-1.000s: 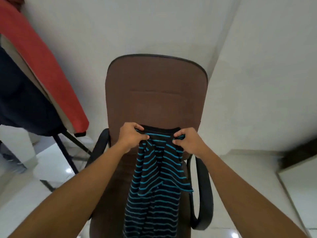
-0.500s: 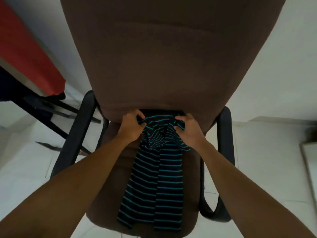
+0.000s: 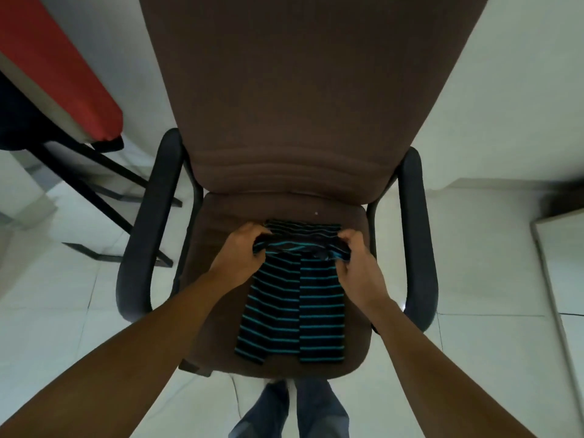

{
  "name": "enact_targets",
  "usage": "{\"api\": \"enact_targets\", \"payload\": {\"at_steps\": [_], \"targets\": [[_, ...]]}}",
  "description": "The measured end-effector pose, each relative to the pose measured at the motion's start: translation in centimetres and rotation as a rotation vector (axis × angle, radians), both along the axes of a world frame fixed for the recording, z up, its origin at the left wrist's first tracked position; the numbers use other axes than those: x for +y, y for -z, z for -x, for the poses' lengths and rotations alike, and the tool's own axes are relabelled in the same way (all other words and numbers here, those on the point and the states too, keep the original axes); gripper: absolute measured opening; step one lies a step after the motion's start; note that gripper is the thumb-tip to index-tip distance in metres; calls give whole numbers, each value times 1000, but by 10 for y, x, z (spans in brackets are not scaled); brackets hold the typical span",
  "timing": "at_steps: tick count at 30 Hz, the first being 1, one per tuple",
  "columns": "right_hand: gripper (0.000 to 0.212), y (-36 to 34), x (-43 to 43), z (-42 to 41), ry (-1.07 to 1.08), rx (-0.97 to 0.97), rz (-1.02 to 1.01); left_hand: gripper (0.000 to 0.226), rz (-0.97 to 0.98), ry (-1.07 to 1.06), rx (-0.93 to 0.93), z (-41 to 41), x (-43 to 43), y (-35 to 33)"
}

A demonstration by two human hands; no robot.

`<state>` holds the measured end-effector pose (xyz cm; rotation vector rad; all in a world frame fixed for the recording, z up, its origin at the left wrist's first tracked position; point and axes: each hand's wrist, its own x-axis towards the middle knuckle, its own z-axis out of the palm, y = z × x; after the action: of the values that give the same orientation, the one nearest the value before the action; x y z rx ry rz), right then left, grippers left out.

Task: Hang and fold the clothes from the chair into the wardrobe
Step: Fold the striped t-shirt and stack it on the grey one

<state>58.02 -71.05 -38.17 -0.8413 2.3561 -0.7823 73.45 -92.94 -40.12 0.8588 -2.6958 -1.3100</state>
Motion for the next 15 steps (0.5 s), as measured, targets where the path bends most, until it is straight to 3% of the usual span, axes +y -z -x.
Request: {"api": "enact_targets", "payload": {"at_steps": [2,4,15], "targets": [[62,7,20,-18,-53,12,-74,27,53,83,-2,-18,12,8],[62,16,39,-36,-129,14,-153,22,82,163,-20,-36,25,18],[47,87,118,-111,-349,-18,-251,22,220,456,-189,-125,92,90]]}}
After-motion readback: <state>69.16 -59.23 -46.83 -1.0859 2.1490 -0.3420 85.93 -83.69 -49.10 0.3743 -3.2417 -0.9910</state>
